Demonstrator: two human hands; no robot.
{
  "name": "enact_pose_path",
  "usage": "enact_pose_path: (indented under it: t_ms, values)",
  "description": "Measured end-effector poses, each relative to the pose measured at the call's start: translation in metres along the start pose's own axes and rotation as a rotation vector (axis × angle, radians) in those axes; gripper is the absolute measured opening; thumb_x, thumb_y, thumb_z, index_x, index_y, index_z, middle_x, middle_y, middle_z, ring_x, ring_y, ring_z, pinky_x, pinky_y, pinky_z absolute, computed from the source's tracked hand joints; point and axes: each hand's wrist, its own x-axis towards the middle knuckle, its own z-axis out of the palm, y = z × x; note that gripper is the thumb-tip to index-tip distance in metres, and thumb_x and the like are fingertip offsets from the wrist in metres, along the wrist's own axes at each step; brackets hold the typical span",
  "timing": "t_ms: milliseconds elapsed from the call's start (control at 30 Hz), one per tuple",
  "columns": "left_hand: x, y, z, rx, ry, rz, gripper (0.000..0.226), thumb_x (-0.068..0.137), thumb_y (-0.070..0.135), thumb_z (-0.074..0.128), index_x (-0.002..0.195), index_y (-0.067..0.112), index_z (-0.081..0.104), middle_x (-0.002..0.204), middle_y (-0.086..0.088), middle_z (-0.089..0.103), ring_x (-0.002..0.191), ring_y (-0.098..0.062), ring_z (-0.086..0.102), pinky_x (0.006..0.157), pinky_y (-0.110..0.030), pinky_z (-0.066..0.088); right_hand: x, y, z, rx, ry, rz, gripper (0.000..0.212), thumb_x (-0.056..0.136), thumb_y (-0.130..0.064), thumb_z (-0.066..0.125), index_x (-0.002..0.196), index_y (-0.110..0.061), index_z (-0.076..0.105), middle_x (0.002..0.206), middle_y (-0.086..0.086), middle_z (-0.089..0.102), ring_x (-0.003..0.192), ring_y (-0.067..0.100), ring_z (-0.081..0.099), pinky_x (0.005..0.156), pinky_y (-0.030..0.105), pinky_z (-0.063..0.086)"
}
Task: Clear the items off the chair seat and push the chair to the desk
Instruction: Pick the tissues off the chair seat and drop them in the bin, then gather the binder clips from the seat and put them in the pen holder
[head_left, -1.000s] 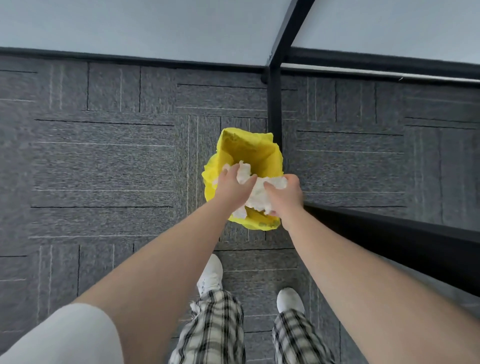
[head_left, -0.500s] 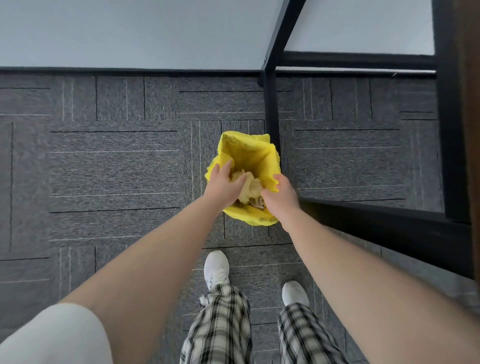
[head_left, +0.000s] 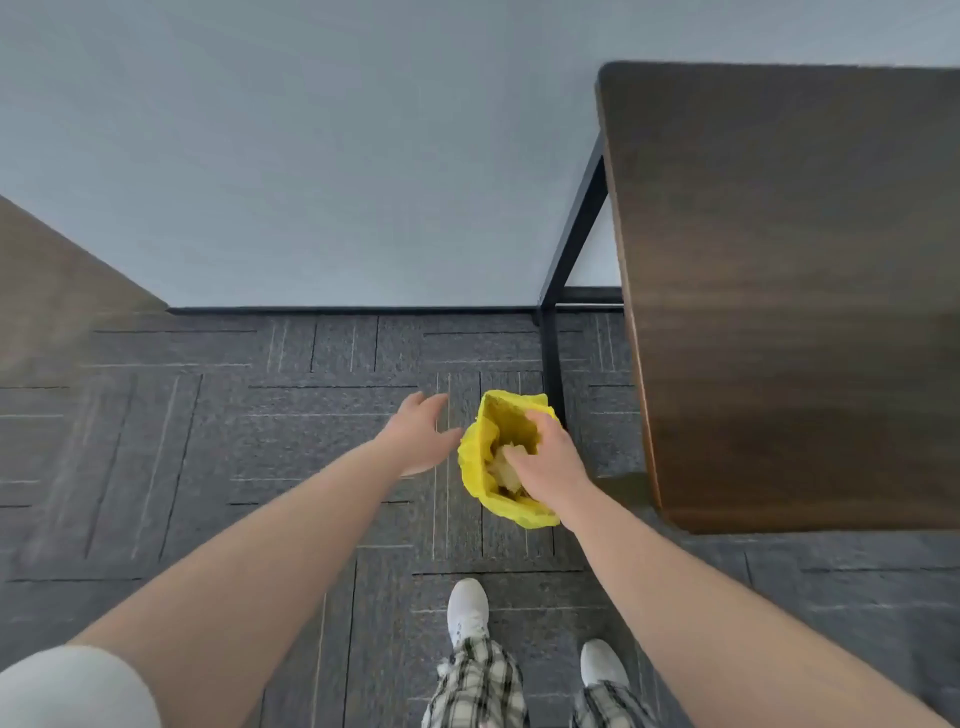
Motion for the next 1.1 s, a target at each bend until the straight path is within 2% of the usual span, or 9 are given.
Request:
enact_pose_path:
  t_ms: [100,233,333,467,633,800,1100]
  values:
    - [-0.038,0.03,-0.059,0.172,0.081,0.103,0.065,0.093,0.04,0.047,0.149,0.024,0.02,0.16,-0.007,0.007,0.144,-0.031,0.02,0.115,-0.044,0.025,-0.037,-0.043,-0.037,-0.009,0.055,-0.122,0.059,0.09,-0.027,0.059,0.144,-0.026,0.034,0.146,0.0,0.038,0.132,0.02,0.04,0.108,0.038,0.036]
    - [-0.085,0.096,-0.12,0.294,0.217,0.263,0.063,0.093,0.039,0.048,0.149,0.026,0.02,0.16,-0.005,0.007,0.143,-0.029,0.023,0.113,-0.041,0.028,-0.084,-0.084,-0.101,-0.093,0.168,-0.317,0.06,0.092,-0.031,0.057,0.145,-0.028,0.03,0.15,-0.003,0.032,0.134,0.017,0.037,0.11,0.037,0.035]
    - [-0.118,0.152,-0.14,0.366,0.28,0.388,0.062,0.094,0.04,0.046,0.149,0.028,0.019,0.16,-0.002,0.005,0.143,-0.028,0.023,0.114,-0.041,0.027,-0.12,-0.094,-0.153,-0.179,0.291,-0.427,0.06,0.093,-0.032,0.056,0.146,-0.027,0.028,0.151,-0.004,0.032,0.135,0.016,0.037,0.108,0.034,0.035]
    - [-0.156,0.229,-0.137,0.479,0.322,0.547,0.062,0.094,0.042,0.046,0.148,0.032,0.017,0.16,0.002,0.003,0.145,-0.026,0.018,0.115,-0.044,0.027,-0.168,-0.077,-0.224,-0.277,0.445,-0.446,0.061,0.093,-0.035,0.056,0.146,-0.034,0.025,0.155,-0.003,0.025,0.136,0.021,0.038,0.107,0.04,0.042]
    - [-0.203,0.336,-0.096,0.586,0.338,0.75,0.064,0.092,0.046,0.046,0.148,0.036,0.016,0.16,0.004,0.002,0.147,-0.025,0.007,0.116,-0.049,0.023,-0.236,-0.009,-0.314,-0.289,0.661,-0.366,0.062,0.093,-0.036,0.055,0.146,-0.036,0.023,0.157,-0.001,0.02,0.14,0.024,0.031,0.107,0.042,0.039]
    - [-0.249,0.436,-0.02,0.693,0.283,0.934,0.063,0.092,0.046,0.045,0.147,0.037,0.016,0.16,0.006,-0.003,0.148,-0.023,0.002,0.116,-0.049,0.022,-0.306,0.095,-0.386,-0.204,0.817,-0.167,0.064,0.093,-0.039,0.054,0.147,-0.036,0.02,0.158,0.0,0.018,0.141,0.024,0.029,0.107,0.044,0.039]
    - [-0.308,0.563,0.162,0.897,0.101,1.159,0.063,0.093,0.045,0.044,0.148,0.034,0.016,0.16,0.005,-0.003,0.148,-0.023,0.001,0.113,-0.049,0.027,-0.418,0.278,-0.442,-0.085,0.966,0.157,0.067,0.092,-0.038,0.056,0.148,-0.032,0.02,0.156,0.003,0.021,0.14,0.029,0.029,0.108,0.048,0.038]
